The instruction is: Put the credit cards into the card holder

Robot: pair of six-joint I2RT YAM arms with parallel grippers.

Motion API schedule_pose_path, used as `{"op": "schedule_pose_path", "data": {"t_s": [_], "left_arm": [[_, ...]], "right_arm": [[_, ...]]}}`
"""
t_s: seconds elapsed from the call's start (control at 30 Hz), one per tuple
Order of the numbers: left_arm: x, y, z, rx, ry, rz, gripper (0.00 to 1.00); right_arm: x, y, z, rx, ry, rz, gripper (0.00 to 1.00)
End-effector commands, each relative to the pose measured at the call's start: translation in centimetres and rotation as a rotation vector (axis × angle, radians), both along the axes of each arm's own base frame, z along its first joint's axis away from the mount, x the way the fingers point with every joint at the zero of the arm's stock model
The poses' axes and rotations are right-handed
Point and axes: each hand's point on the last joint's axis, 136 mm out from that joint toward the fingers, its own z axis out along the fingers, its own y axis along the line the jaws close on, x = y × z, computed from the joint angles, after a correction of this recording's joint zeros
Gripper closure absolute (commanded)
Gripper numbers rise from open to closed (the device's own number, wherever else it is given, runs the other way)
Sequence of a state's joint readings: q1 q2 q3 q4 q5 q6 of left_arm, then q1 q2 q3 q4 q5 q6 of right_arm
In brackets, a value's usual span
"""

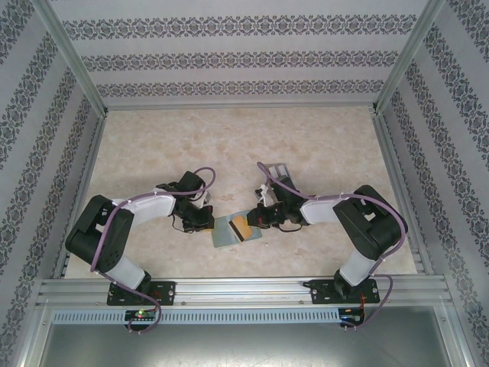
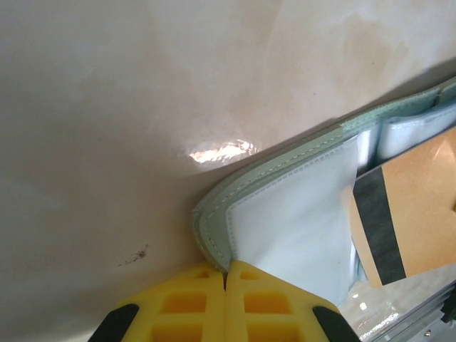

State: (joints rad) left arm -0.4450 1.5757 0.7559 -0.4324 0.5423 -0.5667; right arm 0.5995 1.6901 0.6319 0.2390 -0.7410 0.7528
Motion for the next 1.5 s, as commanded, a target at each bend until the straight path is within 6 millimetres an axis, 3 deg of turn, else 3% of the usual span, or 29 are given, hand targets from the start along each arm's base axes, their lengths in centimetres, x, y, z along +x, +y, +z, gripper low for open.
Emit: {"op": "schedule_pose_path", "data": {"t_s": [0.0, 0.43, 0.57, 0.9, 1.13, 1.47], "left_arm": [[-0.2, 0.2, -0.9, 0.01, 0.012, -0.019, 1.0], [-0.5, 0.4, -0.4, 0.013, 0.007, -0.021, 1.0], [-0.6, 0.3, 0.2, -0.003, -0.003, -0.009, 1.0], [-1.4, 0.2, -0.2, -0.034, 0.007, 0.013, 1.0], [-1.8, 0.2, -0.6, -0.04, 0.019, 0.016, 1.0], [-1.5, 0.5, 0.0, -0.029, 0.0, 0.028, 0.99]], "right_arm": [[0.2, 0.7, -0.4, -0.018, -0.018, -0.041, 0.95], [0.2, 0.7, -1.1, -0.089, -0.073, -0.163, 0.87], [-0.1, 0.6, -1.4, -0.101, -0.069, -0.198, 0.95], [-0.2, 1.5, -1.3, -0.137, -0.149, -0.289, 0.98], [-1.9, 3.6, -2.3, -0.12, -0.127, -0.243, 0.84], [-2.5, 1.6, -1.1, -0.211, -0.201, -0.208, 0.79]]}}
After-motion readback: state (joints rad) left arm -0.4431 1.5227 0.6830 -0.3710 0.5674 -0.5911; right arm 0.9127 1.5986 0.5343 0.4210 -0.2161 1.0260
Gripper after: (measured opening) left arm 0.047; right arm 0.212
